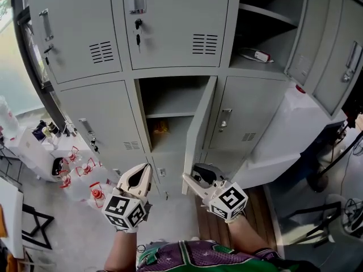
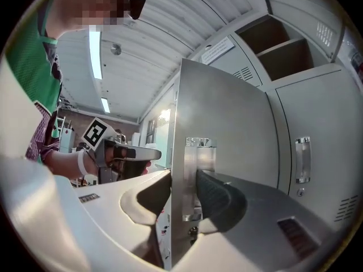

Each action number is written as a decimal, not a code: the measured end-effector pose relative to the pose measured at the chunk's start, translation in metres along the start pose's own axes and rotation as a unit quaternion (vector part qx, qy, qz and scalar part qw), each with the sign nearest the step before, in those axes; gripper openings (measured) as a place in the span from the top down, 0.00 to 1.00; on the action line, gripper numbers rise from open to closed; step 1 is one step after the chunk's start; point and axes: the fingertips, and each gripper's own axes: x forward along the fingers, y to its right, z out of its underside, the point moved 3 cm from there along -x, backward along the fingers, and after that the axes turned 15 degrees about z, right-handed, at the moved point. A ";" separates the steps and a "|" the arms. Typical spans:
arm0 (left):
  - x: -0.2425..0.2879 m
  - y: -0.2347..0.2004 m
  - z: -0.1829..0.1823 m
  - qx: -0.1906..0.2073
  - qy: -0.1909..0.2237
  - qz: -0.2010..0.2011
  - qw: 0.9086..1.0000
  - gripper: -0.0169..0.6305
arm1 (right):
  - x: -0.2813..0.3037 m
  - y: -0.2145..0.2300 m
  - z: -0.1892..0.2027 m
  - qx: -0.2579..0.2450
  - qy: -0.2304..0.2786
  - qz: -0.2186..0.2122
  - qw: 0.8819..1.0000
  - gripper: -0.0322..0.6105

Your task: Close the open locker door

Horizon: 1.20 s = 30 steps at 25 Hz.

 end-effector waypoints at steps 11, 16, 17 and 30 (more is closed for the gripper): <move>-0.055 -0.053 -0.002 -0.001 0.000 -0.001 1.000 0.94 | 0.033 -0.019 0.001 0.031 -0.002 0.079 0.996 0.74; -0.076 -0.075 -0.008 0.001 0.005 0.023 1.000 0.94 | 0.048 -0.026 0.002 0.050 0.001 0.123 0.991 0.74; -0.080 -0.079 -0.008 0.000 0.004 0.027 1.000 0.94 | 0.051 -0.028 0.002 0.053 0.001 0.132 0.990 0.74; -0.110 -0.128 -0.020 0.005 0.011 0.045 0.999 0.94 | 0.091 -0.038 0.000 0.037 -0.019 0.162 0.986 0.74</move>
